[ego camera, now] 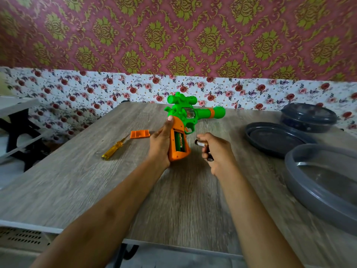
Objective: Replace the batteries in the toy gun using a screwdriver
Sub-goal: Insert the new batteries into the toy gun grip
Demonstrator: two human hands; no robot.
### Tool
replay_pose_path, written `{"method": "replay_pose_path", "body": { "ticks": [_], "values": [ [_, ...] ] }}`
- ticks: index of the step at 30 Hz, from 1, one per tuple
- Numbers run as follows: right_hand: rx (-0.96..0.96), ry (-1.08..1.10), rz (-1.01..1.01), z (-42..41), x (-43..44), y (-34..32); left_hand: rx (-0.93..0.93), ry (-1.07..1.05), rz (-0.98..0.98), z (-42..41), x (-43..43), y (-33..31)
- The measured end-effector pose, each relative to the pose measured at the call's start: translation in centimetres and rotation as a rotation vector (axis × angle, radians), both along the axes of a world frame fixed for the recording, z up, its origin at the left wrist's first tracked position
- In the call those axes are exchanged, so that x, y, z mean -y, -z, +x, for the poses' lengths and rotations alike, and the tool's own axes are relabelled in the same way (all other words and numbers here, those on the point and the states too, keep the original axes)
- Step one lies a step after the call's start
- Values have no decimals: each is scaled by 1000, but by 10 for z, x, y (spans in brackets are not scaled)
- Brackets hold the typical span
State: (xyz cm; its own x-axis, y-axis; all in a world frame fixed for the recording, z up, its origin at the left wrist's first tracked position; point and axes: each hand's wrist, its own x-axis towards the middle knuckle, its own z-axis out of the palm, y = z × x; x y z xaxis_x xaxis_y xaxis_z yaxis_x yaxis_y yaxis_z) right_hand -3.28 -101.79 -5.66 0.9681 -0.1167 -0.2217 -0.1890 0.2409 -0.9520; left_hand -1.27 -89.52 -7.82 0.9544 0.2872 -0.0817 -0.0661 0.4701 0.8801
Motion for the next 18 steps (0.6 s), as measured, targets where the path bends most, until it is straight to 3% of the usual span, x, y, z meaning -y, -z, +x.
{"method": "replay_pose_path", "body": {
  "ticks": [4,8,14,18],
  "values": [
    [38,-145,75,0,-1,-4,-9,-4,-21,0,0,-1],
    [159,-183,13,1,-2,-2,-30,-12,-18,2,-1,-1],
    [173,-241,-25,1,-7,6,-13,39,-59,1,0,-1],
    [192,-154,-106,1,-7,10,-3,39,-65,3,-1,1]
  ]
}}
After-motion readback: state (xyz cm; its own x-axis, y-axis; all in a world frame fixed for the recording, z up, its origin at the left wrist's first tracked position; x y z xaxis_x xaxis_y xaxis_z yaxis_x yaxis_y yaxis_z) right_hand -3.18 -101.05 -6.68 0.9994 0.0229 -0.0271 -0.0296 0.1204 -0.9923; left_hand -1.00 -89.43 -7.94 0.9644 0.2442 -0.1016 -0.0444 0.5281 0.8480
